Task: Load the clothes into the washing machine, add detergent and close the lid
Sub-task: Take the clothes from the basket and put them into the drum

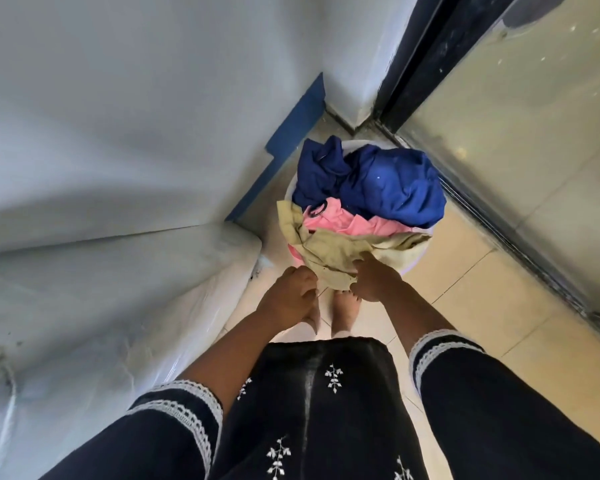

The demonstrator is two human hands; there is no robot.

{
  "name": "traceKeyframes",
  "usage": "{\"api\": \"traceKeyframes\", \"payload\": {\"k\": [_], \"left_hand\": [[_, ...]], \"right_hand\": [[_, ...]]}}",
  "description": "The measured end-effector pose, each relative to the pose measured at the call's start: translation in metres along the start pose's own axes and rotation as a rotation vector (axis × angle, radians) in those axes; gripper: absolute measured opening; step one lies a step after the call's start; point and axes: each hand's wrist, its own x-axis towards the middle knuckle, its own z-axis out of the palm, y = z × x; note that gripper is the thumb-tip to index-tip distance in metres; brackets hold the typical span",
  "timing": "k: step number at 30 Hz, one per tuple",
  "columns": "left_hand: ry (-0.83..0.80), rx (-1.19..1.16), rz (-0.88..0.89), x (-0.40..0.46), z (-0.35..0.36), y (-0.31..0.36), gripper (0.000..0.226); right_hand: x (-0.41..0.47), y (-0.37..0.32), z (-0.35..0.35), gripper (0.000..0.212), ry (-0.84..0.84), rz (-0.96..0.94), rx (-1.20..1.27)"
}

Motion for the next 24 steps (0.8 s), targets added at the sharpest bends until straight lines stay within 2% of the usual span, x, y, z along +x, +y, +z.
{"api": "traceKeyframes", "payload": {"k": [3,9,14,16,17,18,19,20,21,22,23,24], "left_hand": [[-0.007,-0.011,-0.013,-0.013,-0.002,-0.002,0.029],[0.066,-0.099,0.01,-0.077,-0.023,0.013,0.061],[0.081,-0.206,0.0,-0.132,-0.042,0.028,0.118],[0.109,-0.144,-0.07,-0.144,-0.046,0.024,0.132],[0.119,-0.101,-0.109,-0.155,-0.05,0.026,0.132],[0.1,-0.091,-0.121,-0.169,-0.056,0.038,0.12],[0.136,-0.054,-0.096,-0.179,-0.059,0.058,0.09],[0.23,-0.137,-0.097,-0.189,-0.063,0.08,0.048],[0.33,-0.431,-0.126,-0.216,-0.071,0.114,0.022],[0.558,-0.621,-0.148,-0.226,-0.083,0.12,0.026],[0.674,-0.684,-0.275,-0.232,-0.083,0.126,0.033],[0.654,-0.546,-0.281,-0.231,-0.07,0.11,0.04]], "right_hand": [[-0.011,-0.001,0.009,0.07,0.043,0.042,0.143],[-0.122,-0.04,-0.005,0.005,0.279,-0.087,0.653],[-0.235,-0.082,-0.035,0.026,0.28,-0.267,0.981],[-0.28,-0.098,-0.049,0.026,0.25,-0.396,1.073],[-0.3,-0.106,-0.055,0.024,0.232,-0.467,1.101],[-0.316,-0.112,-0.062,0.022,0.206,-0.536,1.131],[-0.334,-0.118,-0.068,0.022,0.173,-0.605,1.164],[-0.35,-0.123,-0.075,0.023,0.13,-0.677,1.209],[-0.365,-0.127,-0.081,0.025,0.08,-0.753,1.269],[-0.378,-0.13,-0.088,0.026,0.02,-0.827,1.349],[-0.39,-0.131,-0.096,0.025,-0.05,-0.897,1.448],[-0.402,-0.131,-0.103,0.023,-0.098,-0.958,1.543]]}}
